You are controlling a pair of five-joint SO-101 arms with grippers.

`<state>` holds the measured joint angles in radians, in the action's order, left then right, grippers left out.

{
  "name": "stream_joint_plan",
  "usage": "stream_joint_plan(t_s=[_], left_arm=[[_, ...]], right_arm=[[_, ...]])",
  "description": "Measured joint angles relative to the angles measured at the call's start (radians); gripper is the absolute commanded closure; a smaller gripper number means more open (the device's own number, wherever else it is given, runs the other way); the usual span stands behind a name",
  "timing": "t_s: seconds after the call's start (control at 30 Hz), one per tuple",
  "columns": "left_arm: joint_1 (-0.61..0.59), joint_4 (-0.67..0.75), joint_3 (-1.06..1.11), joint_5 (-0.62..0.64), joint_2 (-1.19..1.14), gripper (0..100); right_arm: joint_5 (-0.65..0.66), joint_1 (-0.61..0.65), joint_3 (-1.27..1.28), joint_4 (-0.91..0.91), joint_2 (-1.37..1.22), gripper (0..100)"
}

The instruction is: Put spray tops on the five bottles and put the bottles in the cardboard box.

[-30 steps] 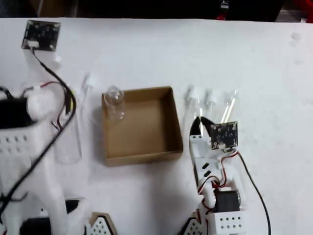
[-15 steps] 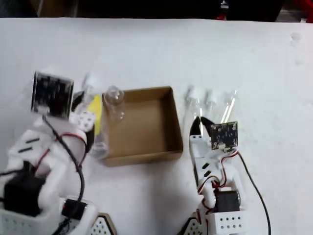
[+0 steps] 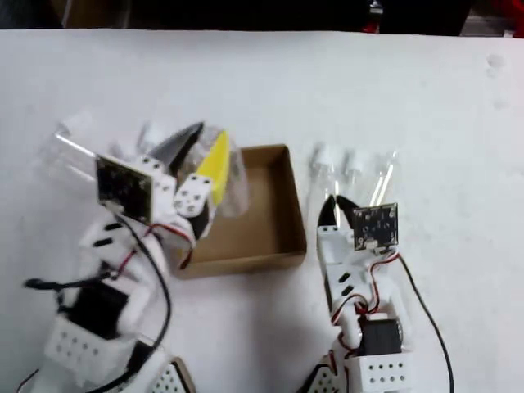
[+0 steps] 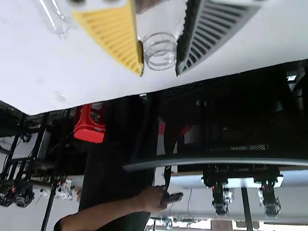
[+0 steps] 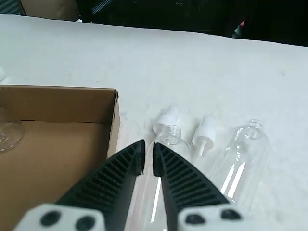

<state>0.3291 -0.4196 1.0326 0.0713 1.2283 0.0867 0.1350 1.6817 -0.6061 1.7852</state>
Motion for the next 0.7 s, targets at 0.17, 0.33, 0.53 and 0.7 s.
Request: stream_joint_plan(t_s=[0.17, 0.33, 0.53, 0.7], left_arm=[[0.002, 0.330, 0.256, -0.130, -0.002, 98], [0.002, 0.512, 0.425, -0.193, -0.002, 98], [0.003, 0.548, 0.482, -0.196, -0.002, 98], [0.014, 0.548, 0.482, -0.196, -0.028, 98]], right_arm=[[0.000, 0.000, 0.000, 0.000, 0.000, 98.0], [0.000, 0.000, 0.000, 0.000, 0.000, 98.0], [0.000, 0.000, 0.000, 0.000, 0.000, 98.0], [0.000, 0.000, 0.000, 0.000, 0.000, 98.0]])
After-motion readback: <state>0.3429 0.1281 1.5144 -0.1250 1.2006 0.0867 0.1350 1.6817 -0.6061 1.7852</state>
